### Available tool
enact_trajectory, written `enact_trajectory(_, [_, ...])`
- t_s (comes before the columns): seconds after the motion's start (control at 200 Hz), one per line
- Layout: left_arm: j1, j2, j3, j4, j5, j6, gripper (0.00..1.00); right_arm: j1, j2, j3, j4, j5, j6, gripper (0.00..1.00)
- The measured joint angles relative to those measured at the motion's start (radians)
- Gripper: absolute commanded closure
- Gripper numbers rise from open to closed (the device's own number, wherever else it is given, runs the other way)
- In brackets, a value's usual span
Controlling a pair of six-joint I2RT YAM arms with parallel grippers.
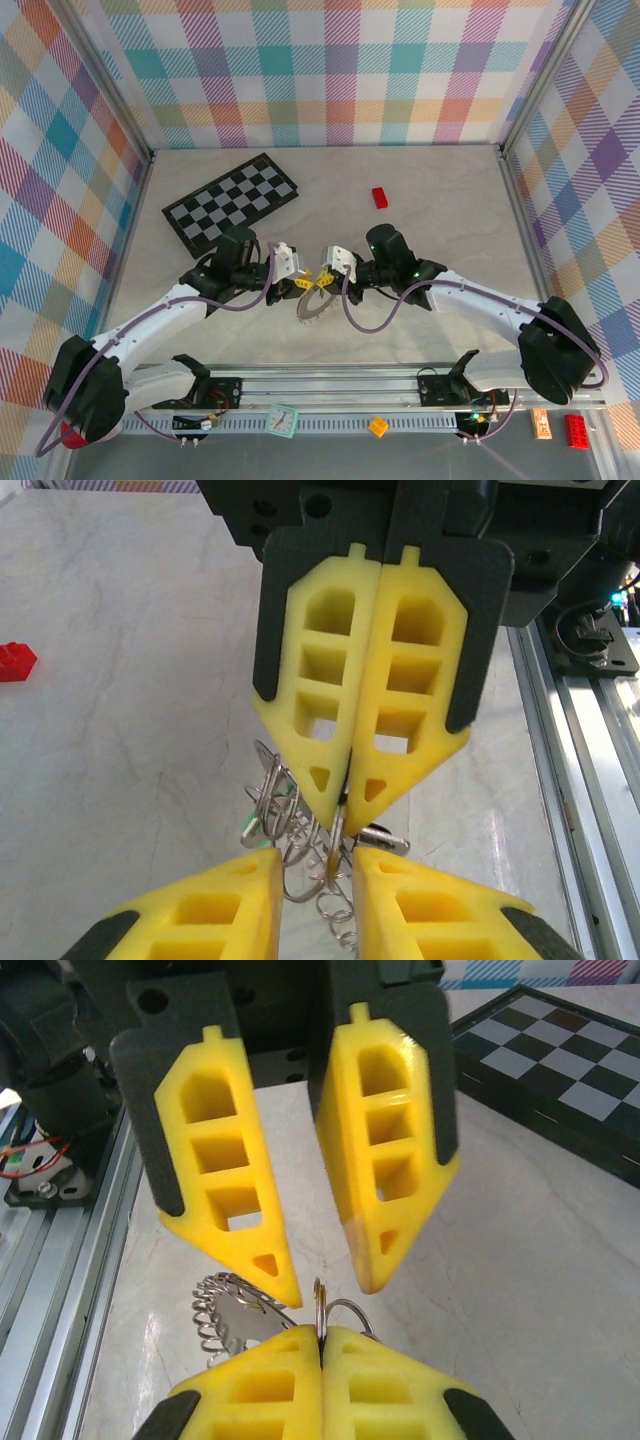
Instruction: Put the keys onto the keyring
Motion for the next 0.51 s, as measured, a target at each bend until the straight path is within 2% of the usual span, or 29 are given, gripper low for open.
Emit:
enact_trajectory(0.28, [-0.003,0.023,0.038,-0.094,0.005,0.063,0.79,0.033,-0.003,0.065,-0.111,0.038,-0.074,1.0])
enact_trajectory(0.505, [-0.006,0.032,0.039,-0.113,0.008,0.07,0.86,0.049,-0.001,0.089,-0.148,0.05,-0.082,1.0])
